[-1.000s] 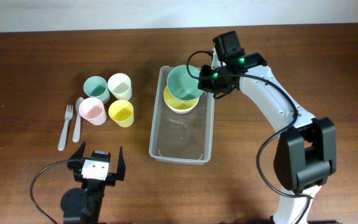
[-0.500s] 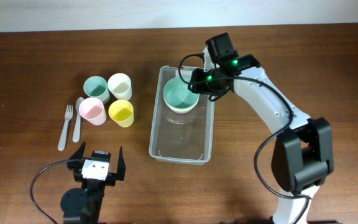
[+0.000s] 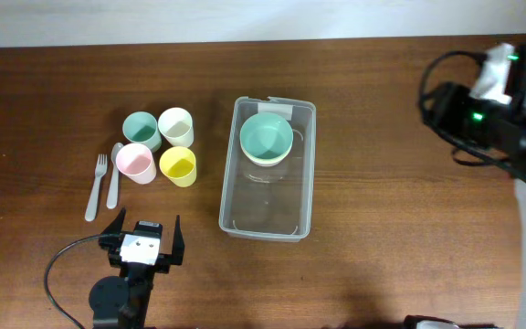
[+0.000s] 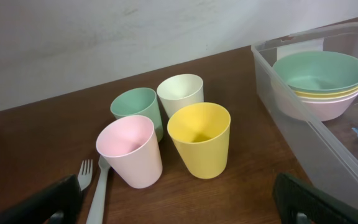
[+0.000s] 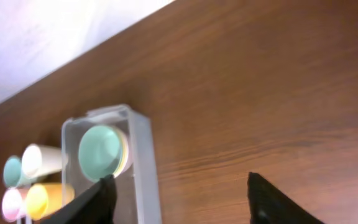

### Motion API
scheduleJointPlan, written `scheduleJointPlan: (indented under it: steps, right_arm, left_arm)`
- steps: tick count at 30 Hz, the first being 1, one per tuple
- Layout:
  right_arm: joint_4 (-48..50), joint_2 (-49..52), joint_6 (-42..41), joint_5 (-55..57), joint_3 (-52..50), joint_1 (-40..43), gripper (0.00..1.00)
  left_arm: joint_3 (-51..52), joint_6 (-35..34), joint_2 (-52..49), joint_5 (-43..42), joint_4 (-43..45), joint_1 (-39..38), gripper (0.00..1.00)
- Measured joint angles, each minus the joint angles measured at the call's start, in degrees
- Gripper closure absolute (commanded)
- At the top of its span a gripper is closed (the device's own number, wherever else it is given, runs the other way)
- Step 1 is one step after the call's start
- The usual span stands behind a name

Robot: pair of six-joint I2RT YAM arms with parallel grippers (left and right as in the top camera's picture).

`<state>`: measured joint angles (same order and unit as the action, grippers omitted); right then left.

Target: Pack container

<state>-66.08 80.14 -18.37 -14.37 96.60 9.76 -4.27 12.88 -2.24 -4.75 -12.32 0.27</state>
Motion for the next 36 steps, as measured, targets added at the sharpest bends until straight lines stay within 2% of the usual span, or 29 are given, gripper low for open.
scheduleJointPlan:
  steps: [1, 2, 8, 14, 17, 20, 24, 28, 33, 34, 36]
  right_arm:
    - [-0.26, -0.42, 0.50, 0.00, 0.00, 0.79, 0.17]
    - [-0.63, -0.72, 1.03, 0.02, 0.00, 1.53, 0.01]
    - [-1.42, -0.70, 2.21, 0.20, 0.00, 1.95, 0.01]
    - [-1.42, -0.07, 2.36, 0.20, 0.00, 1.95, 0.01]
    - [-1.44, -0.04, 2.32, 0.17, 0.00, 1.95, 0.01]
    - [-1.46, -0.04, 2.32, 0.20, 0.00, 1.95, 0.01]
    - [-1.36, -0.04, 2.34, 0.20, 0.00, 1.95, 0.01]
    - [-1.68, 0.17, 2.34, 0.20, -0.02, 1.95, 0.01]
    - [-1.44, 0.28, 2.38, 0.22, 0.00, 1.95, 0.01]
    - [-1.46, 0.28, 2.34, 0.20, 0.00, 1.95, 0.01]
    - [-1.62, 0.39, 2.38, 0.22, 0.00, 1.95, 0.01]
  left_arm:
    - [0.00, 0.00, 0.00, 0.00, 0.00, 0.00, 0.00]
    - [0.00, 0.02, 0.00, 0.00, 0.00, 0.00, 0.00]
    - [0.00, 0.00, 0.00, -0.50, 0.81, 0.00, 0.00]
    - [0.00, -0.04, 0.00, -8.24, 3.58, 0.00, 0.00]
    - [-0.15, -2.73, -0.11, -9.44, 11.89, 0.00, 0.00]
    - [-4.26, -6.32, -3.41, -6.82, 11.72, 0.00, 0.00]
    - [-17.59, -8.61, -15.41, -2.08, 6.91, 0.00, 0.00]
    - [-40.61, -9.73, -39.54, -1.05, -7.85, 0.24, 0.00]
    - [-65.66, -9.20, -66.69, -10.86, -20.35, 3.72, 0.00]
    - [-73.33, -9.07, -74.49, -14.23, -23.08, 5.77, 0.00]
    - [-80.06, -9.03, -80.81, -16.55, -29.00, 7.65, 0.00]
